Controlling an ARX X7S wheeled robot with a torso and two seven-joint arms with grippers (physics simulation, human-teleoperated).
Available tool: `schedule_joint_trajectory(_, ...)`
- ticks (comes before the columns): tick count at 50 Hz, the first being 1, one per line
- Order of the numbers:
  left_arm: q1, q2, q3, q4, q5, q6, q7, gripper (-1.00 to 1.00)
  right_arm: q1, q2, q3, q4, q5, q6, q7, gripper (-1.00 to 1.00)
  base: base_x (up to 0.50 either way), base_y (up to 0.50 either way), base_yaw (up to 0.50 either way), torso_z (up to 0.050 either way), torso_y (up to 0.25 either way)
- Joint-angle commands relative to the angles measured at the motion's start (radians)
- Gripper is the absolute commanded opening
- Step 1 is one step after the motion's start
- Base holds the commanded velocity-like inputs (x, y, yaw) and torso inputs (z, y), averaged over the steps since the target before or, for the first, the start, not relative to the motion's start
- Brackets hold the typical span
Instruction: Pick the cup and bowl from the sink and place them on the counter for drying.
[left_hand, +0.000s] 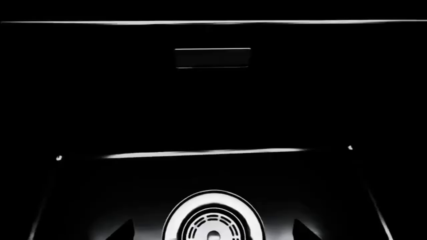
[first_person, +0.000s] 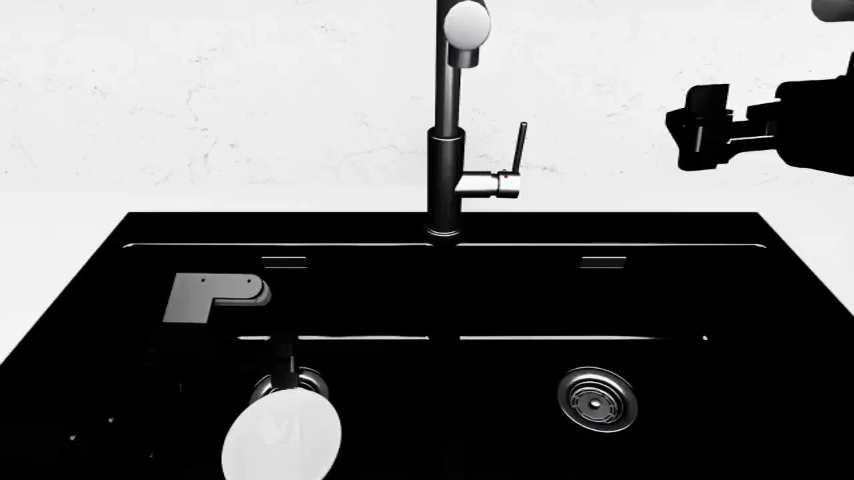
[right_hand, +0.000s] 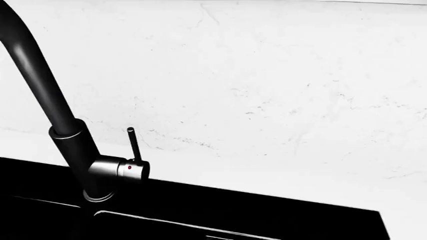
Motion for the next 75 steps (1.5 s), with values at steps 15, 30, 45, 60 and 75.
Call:
schedule_joint_trajectory(15, -0.003, 0.003, 0.046, -0.202, 0.041, 0.030, 0.060, 1.00, -0.079, 0.012, -0.013, -0.049, 0.137, -0.041, 0.059, 1.00, 0.00, 0.00, 0.00, 0.000, 0.000)
schedule_joint_trajectory(30, 0.008, -0.038, 0.078, -0.138, -0.001, -0.078, 0.073, 1.00, -0.090, 0.007, -0.030, -0.020, 0.147, -0.077, 0.059, 1.00, 0.00, 0.00, 0.00, 0.000, 0.000)
schedule_joint_trajectory(45, -0.016, -0.021, 0.102, -0.267, 0.035, -0.026, 0.113, 1.00, -0.086, 0.008, -0.018, -0.019, 0.177, -0.061, 0.093, 1.00, 0.00, 0.00, 0.00, 0.000, 0.000)
schedule_joint_trajectory(60, -0.023, -0.038, 0.174, -0.404, 0.115, 0.105, 0.221, 1.00, -0.104, 0.020, -0.031, -0.011, 0.180, -0.078, 0.105, 1.00, 0.00, 0.00, 0.00, 0.000, 0.000)
schedule_joint_trajectory(75, -0.034, 0.005, 0.223, -0.503, 0.124, 0.114, 0.295, 1.00, -0.094, 0.021, -0.039, 0.001, 0.206, -0.071, 0.130, 1.00, 0.00, 0.00, 0.00, 0.000, 0.000)
